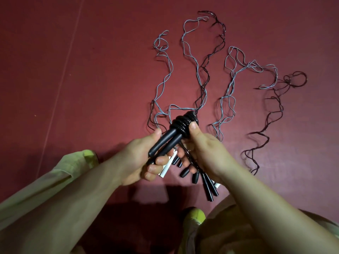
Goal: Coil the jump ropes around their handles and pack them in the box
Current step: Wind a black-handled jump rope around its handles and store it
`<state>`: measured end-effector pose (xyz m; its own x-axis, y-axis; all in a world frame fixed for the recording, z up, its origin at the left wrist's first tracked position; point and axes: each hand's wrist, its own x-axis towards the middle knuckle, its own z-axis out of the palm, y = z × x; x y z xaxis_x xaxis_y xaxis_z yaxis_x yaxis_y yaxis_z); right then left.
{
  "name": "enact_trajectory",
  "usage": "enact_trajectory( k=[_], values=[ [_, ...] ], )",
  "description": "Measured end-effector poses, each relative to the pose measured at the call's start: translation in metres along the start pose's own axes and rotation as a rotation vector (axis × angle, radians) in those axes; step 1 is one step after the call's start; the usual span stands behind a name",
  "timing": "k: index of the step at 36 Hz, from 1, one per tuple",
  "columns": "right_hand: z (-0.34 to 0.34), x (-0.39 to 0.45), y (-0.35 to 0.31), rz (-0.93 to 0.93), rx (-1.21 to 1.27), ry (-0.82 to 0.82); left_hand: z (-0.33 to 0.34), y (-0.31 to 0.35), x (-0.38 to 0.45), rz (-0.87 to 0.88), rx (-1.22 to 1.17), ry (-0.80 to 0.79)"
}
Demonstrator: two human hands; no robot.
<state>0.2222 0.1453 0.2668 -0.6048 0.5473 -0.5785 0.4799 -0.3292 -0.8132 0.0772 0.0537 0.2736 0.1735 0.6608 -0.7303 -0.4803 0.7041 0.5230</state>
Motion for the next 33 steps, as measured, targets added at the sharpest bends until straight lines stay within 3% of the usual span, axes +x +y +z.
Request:
enact_trajectory(
  k=[4,16,21,29,33],
  values=[
    [0.0,0.001,0.0,0.031,-0.027,0.058,0.006,-0.004,0.004,0.031,0.102,0.123],
    [0.007,-0.005,-0.007,-0.004,-0.172,0.249,0.007,0.001,0.004,0.18,0.208,0.191],
    [0.009,-0.007,-0.004,-0.066,-0.189,0.153,-0.004,0.003,0.005,0.263,0.373,0.247],
    [0.005,0.003,0.007,0.13,-0.114,0.032,-0.024,-0.009,0.012,0.366,0.65,0.306],
    [0.0,0.003,0.002,0.117,-0.079,0.042,-0.026,-0.013,0.017,0.372,0.721,0.309]
  ],
)
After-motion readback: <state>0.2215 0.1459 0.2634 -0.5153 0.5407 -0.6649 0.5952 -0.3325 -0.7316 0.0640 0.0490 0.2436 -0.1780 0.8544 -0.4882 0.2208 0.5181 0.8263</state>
